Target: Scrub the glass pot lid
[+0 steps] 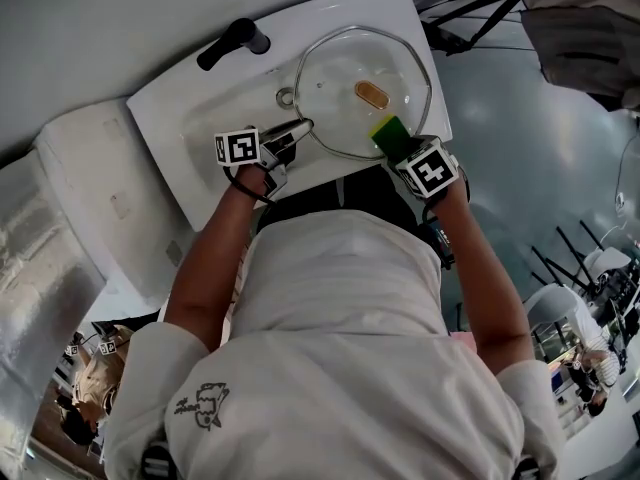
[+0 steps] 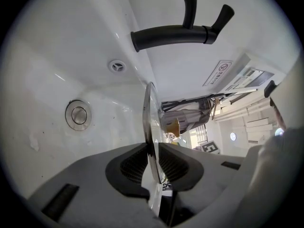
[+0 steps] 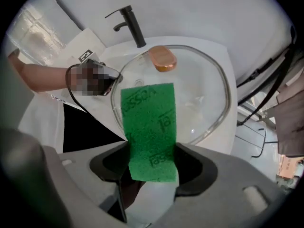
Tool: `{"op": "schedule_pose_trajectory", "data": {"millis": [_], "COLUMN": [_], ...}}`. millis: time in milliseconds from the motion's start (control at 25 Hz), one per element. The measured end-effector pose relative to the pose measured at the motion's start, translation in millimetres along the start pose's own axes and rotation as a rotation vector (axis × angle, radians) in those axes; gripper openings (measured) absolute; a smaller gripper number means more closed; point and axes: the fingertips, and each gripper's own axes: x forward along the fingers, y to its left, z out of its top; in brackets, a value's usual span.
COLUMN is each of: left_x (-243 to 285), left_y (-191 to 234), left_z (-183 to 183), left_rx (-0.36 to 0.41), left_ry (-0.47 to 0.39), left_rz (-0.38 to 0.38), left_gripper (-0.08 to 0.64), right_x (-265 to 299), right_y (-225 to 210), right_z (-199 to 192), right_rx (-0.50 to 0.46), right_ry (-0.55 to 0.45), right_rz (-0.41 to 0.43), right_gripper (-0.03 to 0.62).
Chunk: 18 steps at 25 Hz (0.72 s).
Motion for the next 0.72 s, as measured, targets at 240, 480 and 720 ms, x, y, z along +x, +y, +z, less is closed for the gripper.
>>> {"op": "schedule_pose_trajectory", "data": {"millis": [240, 480, 720], "left_x": [0, 1, 3], "left_y": [1, 2, 2], "left_z": [-1, -1, -1], "left_rx": [0.003, 0.002, 0.014], "left_ry": [0.028, 0.046, 0.040], "left_rz": [0.007, 0.028, 0.037], "left_gripper": [0.074, 0.075, 0.077], "right_x": [-5, -30, -47], "right_y": [-50, -80, -100], "right_z": [-39, 10, 117], "right_rx": [0.098, 0.041, -0.190], "right_ry": [0.057, -0.032, -0.113], "right_rz": [-0.024, -0.024, -0.026], "right_gripper": [0.290, 0.291, 0.293]}}
